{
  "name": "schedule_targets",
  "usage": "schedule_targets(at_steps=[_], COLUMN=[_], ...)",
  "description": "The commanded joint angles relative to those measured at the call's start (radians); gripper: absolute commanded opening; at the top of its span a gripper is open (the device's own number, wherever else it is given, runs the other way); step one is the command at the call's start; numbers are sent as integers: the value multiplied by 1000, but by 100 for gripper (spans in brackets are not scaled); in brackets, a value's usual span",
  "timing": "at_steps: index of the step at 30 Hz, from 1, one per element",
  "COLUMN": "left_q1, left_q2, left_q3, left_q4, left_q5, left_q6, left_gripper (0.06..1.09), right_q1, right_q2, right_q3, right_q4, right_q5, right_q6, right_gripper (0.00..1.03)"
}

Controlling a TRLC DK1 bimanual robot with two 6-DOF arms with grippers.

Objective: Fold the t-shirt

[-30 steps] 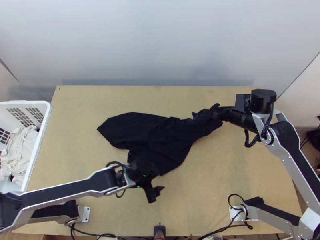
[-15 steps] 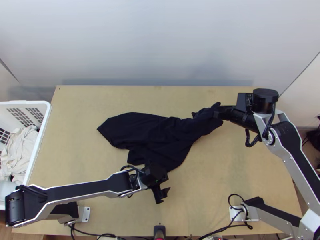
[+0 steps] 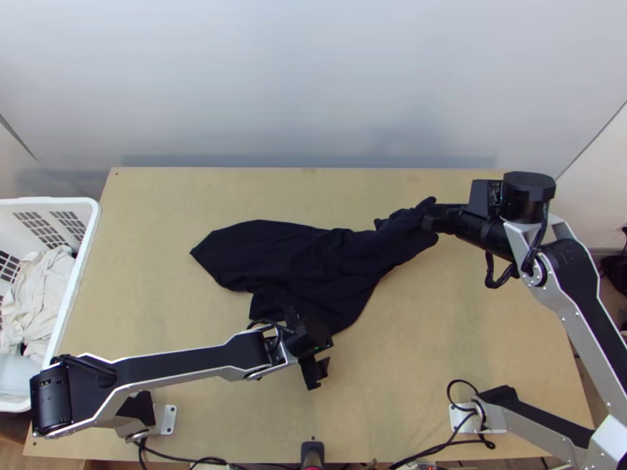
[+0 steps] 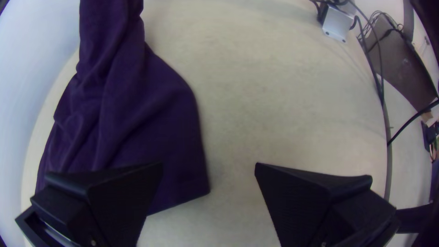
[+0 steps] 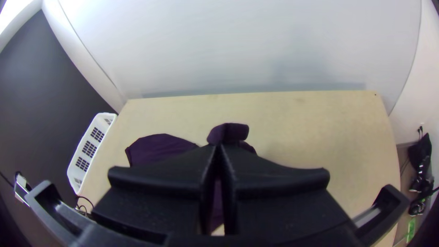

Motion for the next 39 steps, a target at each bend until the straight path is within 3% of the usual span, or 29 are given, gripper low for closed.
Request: schedule_targets(at_steps=[1, 4, 6, 9, 11, 12, 25, 26, 27, 29, 30, 39], left_q1=[15, 25, 29, 36, 45, 48, 47, 45, 44, 44, 45, 45], left_q2=[17, 26, 32, 42, 55, 68, 54, 57, 57, 59, 62, 77], left_q3=[6, 12, 25, 34, 37, 43, 69, 80, 88, 94, 101, 101], left_q4=[-36, -32, -30, -29, -36, -44, -130, -147, -165, -165, -170, -171], left_q5=[-19, -23, -23, -23, -22, -20, 21, 23, 23, 18, 17, 6], left_q6=[18, 18, 12, 15, 35, 37, -8, -17, -26, -63, -67, -61], left_gripper=[103, 102, 89, 56, 18, 9, 10, 19, 37, 84, 100, 102], right_q1=[0, 0, 0, 0, 0, 0, -6, -5, -5, -3, -2, -2], right_q2=[-4, -4, -6, -12, -15, -18, -29, -29, -29, -27, -27, -40], right_q3=[4, 7, 6, 1, 1, 3, 12, 10, 9, 9, 7, -8], right_q4=[-3, -3, -3, -3, -3, -3, -8, -8, -8, -8, -8, -8], right_q5=[0, 0, 0, 0, -2, -2, 0, 0, 0, 0, 0, 0], right_q6=[-1, 1, 1, 1, 1, 2, -9, -10, -10, -10, -10, -13], right_gripper=[3, 3, 3, 3, 3, 3, 3, 3, 3, 3, 3, 3])
